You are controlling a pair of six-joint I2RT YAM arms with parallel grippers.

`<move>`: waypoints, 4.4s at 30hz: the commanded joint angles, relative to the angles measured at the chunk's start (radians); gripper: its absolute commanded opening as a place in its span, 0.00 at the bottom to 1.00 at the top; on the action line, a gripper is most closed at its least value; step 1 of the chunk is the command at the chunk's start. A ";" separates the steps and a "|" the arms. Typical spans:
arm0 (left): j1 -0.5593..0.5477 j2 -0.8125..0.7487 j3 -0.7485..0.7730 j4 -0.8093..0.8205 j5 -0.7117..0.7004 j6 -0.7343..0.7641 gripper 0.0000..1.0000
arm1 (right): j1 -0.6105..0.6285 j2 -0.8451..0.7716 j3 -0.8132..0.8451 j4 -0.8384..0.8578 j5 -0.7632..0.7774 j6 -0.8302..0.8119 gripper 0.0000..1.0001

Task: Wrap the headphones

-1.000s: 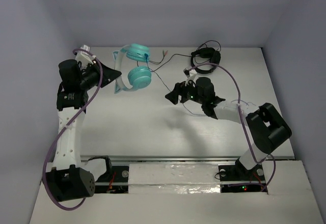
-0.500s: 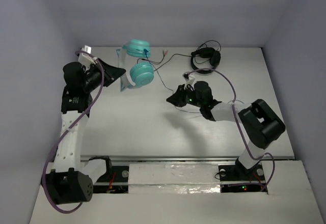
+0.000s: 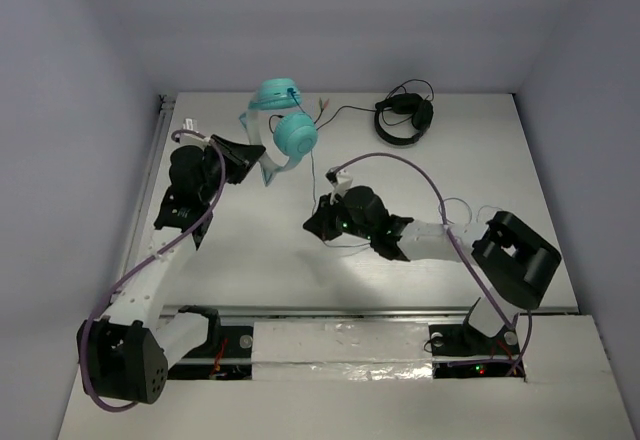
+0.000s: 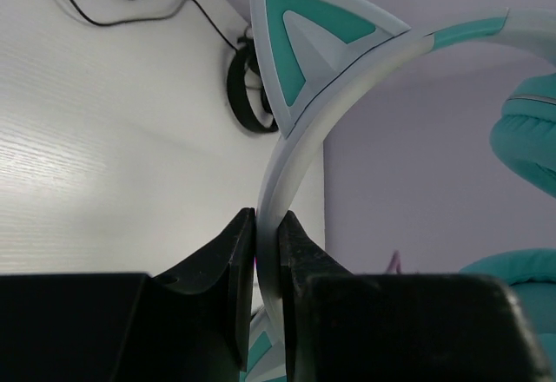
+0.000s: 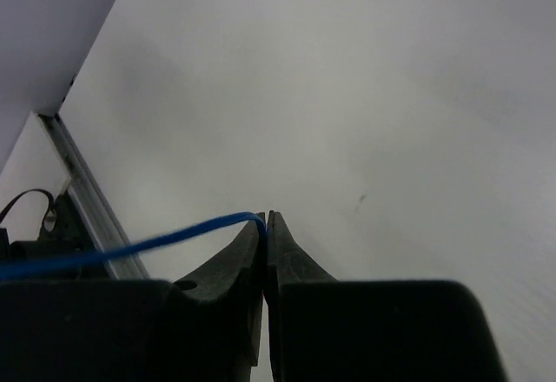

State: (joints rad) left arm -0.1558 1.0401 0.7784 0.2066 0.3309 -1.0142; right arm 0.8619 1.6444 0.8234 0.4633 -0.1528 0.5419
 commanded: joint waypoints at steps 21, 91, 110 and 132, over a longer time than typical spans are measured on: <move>-0.280 0.057 0.058 -0.243 -0.740 0.308 0.00 | 0.387 -0.218 0.325 -0.876 0.349 -0.065 0.00; -0.490 -0.118 0.298 -0.455 -0.116 0.658 0.00 | -0.161 -0.641 -0.269 -0.060 0.072 -0.045 0.65; -0.490 -0.101 0.398 -0.487 -0.179 0.648 0.00 | -0.170 -0.617 -0.352 0.060 0.044 -0.046 0.57; -0.450 -0.101 0.318 -0.093 -0.404 0.361 0.00 | -0.075 -0.428 -0.400 0.120 -0.056 0.098 0.00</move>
State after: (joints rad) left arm -0.6224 0.9531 1.1042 -0.0776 0.0154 -0.5640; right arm 0.7376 1.2419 0.4278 0.5518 -0.2085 0.6350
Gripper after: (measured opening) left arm 0.098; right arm 0.010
